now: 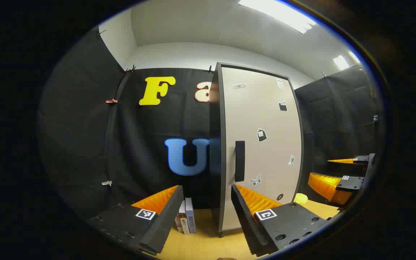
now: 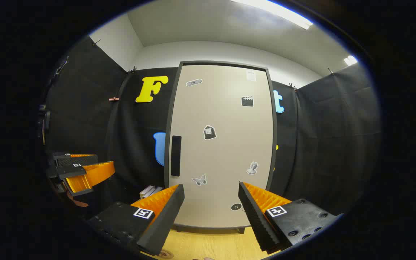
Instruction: Open the cabinet door with the right hand, grasp the bottle in the cabinet with the left hand and place it on the coaster, then close the cabinet door with the right hand.
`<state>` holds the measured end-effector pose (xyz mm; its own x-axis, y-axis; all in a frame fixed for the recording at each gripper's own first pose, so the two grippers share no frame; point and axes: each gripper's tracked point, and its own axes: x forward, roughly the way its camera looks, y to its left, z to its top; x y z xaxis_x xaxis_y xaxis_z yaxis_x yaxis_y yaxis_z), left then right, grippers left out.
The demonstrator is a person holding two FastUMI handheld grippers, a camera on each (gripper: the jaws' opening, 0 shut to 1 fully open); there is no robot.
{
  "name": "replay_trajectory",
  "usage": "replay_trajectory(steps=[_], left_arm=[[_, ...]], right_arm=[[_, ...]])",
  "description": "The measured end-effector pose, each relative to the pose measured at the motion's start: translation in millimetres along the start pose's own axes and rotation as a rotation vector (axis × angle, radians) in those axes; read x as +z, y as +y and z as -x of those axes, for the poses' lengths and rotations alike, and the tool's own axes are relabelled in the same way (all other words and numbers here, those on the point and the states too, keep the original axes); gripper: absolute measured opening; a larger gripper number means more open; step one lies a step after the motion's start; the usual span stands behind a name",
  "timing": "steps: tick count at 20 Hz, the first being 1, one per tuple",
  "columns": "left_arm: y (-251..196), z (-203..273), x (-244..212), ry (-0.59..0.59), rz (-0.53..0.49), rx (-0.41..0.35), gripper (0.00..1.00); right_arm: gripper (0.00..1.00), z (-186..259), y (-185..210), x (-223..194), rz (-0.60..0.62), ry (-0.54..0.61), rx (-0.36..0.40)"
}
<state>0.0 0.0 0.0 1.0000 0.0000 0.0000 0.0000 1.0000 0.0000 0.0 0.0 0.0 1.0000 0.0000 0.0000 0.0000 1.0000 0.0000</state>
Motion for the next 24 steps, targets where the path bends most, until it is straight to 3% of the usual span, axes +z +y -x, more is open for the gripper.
replay_trajectory(steps=[24], left_arm=[[11.0, -4.4, -9.2, 0.011, -0.008, 0.002, 0.85]], right_arm=[[0.98, -2.5, 6.3, 7.8, -0.049, -0.017, 0.008]])
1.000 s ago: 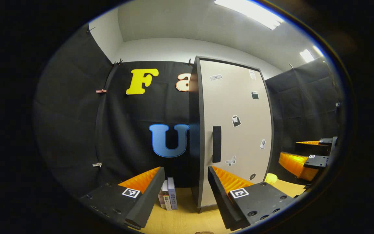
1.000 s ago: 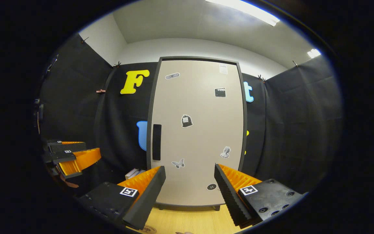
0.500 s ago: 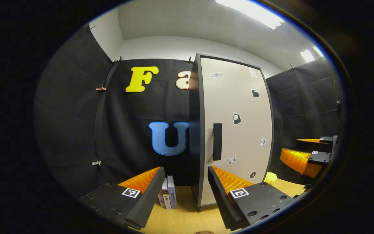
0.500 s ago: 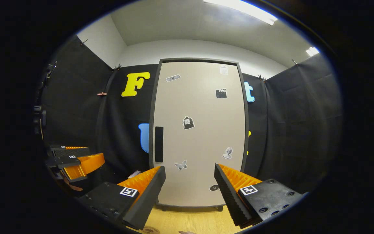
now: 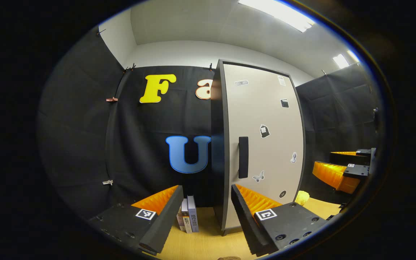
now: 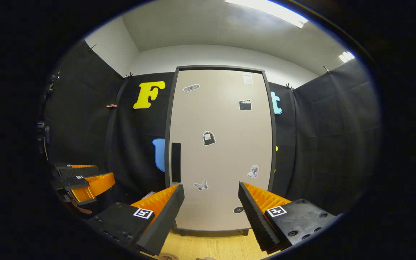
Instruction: Open the cabinet door with the right hand, grasp the bottle in the cabinet with the left hand and place it on the coaster, then close the cabinet door with the right hand.
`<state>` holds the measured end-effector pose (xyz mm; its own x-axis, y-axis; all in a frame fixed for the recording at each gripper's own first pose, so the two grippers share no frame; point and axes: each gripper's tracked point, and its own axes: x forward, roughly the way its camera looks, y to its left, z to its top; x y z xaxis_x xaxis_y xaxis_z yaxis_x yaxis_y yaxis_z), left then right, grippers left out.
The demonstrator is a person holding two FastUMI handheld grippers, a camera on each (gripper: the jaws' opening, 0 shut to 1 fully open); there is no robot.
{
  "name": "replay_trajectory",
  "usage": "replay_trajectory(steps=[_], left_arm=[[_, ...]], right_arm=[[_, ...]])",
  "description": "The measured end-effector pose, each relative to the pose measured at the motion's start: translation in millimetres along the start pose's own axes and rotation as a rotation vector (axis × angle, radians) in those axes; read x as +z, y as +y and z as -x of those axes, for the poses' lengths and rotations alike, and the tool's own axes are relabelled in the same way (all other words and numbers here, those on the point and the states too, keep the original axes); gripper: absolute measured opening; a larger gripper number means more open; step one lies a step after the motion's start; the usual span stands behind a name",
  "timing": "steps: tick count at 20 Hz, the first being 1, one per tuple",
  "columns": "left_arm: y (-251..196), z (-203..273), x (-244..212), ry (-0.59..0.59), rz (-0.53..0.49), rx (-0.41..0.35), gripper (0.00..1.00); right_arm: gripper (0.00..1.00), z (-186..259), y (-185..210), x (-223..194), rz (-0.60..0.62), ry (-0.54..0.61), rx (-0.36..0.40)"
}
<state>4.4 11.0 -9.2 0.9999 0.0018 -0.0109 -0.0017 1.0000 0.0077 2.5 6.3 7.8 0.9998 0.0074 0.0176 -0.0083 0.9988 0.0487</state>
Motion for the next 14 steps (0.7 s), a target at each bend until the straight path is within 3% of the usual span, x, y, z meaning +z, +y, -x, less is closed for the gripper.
replay_trajectory(steps=[7, 14], left_arm=[[14.0, -4.5, -7.1, 0.017, 0.009, 0.002, 0.85], [40.8, -11.9, -20.9, 0.040, 0.029, 0.023, 0.85]], right_arm=[[0.98, -23.1, 33.6, -0.2, -0.004, 0.004, 0.061], [0.97, -79.4, 73.1, 7.0, 0.019, -0.041, 0.088]])
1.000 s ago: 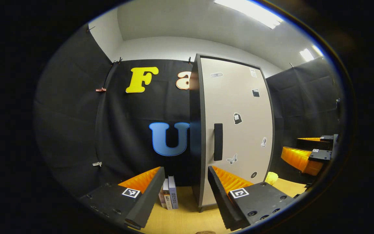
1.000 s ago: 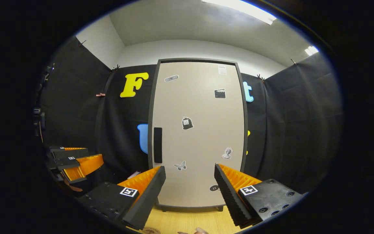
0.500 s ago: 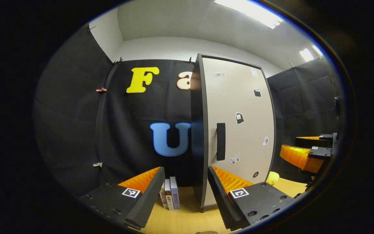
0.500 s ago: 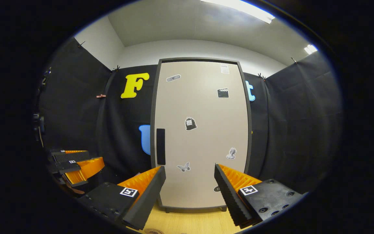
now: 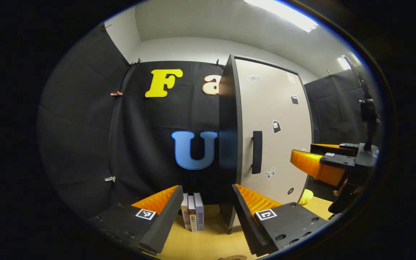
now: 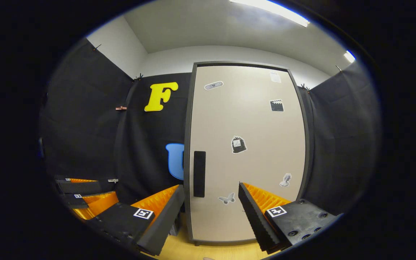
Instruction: Open the cabinet door with the right hand, grasp the bottle in the cabinet with the left hand and place it on the coaster, then close the cabinet door with the right hand.
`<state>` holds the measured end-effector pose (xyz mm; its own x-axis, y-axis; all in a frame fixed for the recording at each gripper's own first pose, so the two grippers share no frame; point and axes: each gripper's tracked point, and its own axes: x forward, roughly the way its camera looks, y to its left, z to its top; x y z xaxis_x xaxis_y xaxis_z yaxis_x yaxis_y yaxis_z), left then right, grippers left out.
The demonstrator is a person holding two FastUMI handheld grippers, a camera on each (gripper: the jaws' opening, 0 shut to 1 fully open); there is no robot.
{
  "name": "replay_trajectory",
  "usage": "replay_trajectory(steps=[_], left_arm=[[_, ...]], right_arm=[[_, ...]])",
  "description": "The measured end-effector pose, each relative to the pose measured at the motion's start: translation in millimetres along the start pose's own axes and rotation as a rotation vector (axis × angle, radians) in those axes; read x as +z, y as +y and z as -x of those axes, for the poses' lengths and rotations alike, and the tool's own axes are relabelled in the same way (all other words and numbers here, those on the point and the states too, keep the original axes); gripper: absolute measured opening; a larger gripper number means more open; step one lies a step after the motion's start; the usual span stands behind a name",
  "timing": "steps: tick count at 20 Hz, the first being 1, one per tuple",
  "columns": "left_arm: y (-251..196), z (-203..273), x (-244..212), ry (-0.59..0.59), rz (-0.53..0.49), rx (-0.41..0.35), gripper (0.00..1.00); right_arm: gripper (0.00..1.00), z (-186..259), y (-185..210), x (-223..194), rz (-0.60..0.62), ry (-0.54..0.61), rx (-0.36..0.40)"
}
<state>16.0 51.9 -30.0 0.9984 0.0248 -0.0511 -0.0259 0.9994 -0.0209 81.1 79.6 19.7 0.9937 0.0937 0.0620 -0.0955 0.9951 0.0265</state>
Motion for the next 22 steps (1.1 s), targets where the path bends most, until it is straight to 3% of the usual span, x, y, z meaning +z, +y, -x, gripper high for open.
replay_trajectory(steps=[5, 9, 14, 16, 17, 18, 20, 22], left_arm=[[16.7, -13.6, -12.3, 0.024, 0.028, -0.013, 0.85], [24.5, -25.3, -18.0, 0.033, 0.030, -0.026, 0.85], [30.4, -34.1, -28.2, 0.057, 0.064, -0.045, 0.85], [29.2, -36.3, -36.2, 0.080, 0.079, -0.050, 0.85], [31.3, -37.5, -39.9, 0.090, 0.083, -0.049, 0.85], [34.4, -38.5, -41.0, 0.095, 0.084, -0.045, 0.85], [39.8, -41.1, -42.3, 0.099, 0.081, -0.032, 0.85], [43.8, -41.8, -40.9, 0.092, 0.068, -0.019, 0.85]], right_arm=[[0.94, -51.2, 24.5, -18.8, 0.003, 0.027, 0.020], [0.93, -87.0, 27.0, -35.3, -0.006, 0.056, -0.013], [0.82, -123.6, 28.0, -50.7, -0.072, 0.079, -0.025], [0.82, -132.7, 18.7, -60.0, -0.050, 0.097, -0.065], [0.63, -135.1, 17.0, -63.3, -0.047, 0.104, -0.069], [0.55, -136.7, 20.2, -66.1, -0.047, 0.110, -0.064], [0.56, -138.2, 23.0, -66.8, -0.038, 0.115, -0.055], [0.36, -136.9, 22.8, -67.7, -0.026, 0.109, -0.071]])
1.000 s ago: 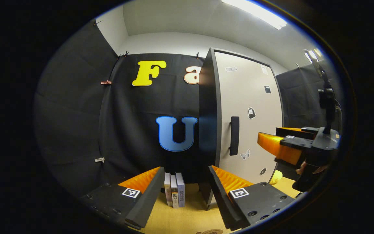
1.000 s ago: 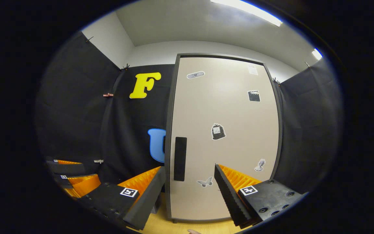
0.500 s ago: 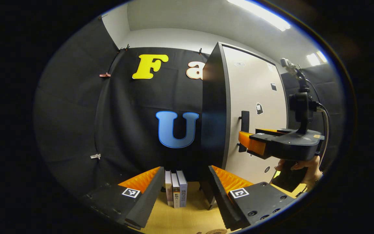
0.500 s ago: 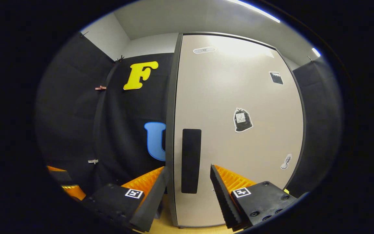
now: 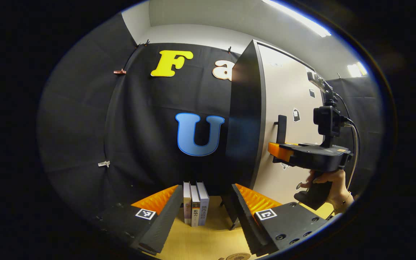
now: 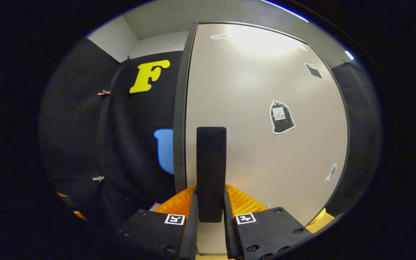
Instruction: Open the cabinet door with the right hand, grasp the bottle in the cabinet with the left hand and place it on the coaster, then close the cabinet door with the right hand.
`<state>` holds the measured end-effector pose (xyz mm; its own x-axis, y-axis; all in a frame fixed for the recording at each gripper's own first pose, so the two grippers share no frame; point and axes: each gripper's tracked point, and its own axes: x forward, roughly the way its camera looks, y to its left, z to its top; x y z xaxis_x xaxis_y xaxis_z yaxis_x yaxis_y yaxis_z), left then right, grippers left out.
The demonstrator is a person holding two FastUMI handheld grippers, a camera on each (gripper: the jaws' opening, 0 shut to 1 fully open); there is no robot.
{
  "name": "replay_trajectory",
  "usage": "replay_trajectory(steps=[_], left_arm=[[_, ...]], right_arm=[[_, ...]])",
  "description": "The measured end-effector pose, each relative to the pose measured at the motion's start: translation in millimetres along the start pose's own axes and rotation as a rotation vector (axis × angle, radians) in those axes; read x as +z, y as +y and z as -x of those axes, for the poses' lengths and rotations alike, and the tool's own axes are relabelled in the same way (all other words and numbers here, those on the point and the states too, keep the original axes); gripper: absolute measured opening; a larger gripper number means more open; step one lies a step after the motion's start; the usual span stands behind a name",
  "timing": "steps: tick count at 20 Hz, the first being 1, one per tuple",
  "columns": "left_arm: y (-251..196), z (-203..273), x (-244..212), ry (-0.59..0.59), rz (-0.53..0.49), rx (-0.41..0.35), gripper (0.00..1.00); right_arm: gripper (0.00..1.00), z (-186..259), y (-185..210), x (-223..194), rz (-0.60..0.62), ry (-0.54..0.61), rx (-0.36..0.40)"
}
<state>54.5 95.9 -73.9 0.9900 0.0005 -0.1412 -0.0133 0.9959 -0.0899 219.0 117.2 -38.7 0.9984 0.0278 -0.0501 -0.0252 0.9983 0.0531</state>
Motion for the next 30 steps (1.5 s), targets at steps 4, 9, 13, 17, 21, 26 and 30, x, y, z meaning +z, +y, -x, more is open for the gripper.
replay_trajectory(steps=[4, 9, 13, 17, 21, 26, 30], left_arm=[[-3.7, 4.7, -0.7, -0.002, -0.006, -0.007, 0.85], [-4.7, 15.0, -1.1, 0.004, 0.006, -0.005, 0.85], [-8.9, 17.5, 6.1, -0.004, 0.015, -0.007, 0.85], [-23.4, 28.8, 14.3, -0.023, -0.004, -0.026, 0.85], [-54.2, 54.7, 9.3, -0.022, -0.014, -0.045, 0.85], [-69.4, 66.2, 15.6, -0.036, -0.020, -0.039, 0.85], [-89.5, 71.5, 19.0, -0.042, -0.017, -0.061, 0.85]], right_arm=[[0.28, 0.7, -1.3, 0.5, -0.013, 0.005, -0.014], [0.07, 10.6, -1.7, -0.7, -0.007, 0.043, 0.000], [0.07, 39.3, -4.0, 1.5, 0.008, 0.062, 0.036], [0.07, 70.6, -11.0, 5.5, 0.031, 0.061, 0.064], [0.07, 81.7, -13.7, 7.1, 0.045, 0.070, 0.084], [0.07, 103.5, -19.9, 12.0, 0.064, 0.084, 0.116], [0.07, 123.9, -33.4, 18.4, 0.058, 0.090, 0.119]])
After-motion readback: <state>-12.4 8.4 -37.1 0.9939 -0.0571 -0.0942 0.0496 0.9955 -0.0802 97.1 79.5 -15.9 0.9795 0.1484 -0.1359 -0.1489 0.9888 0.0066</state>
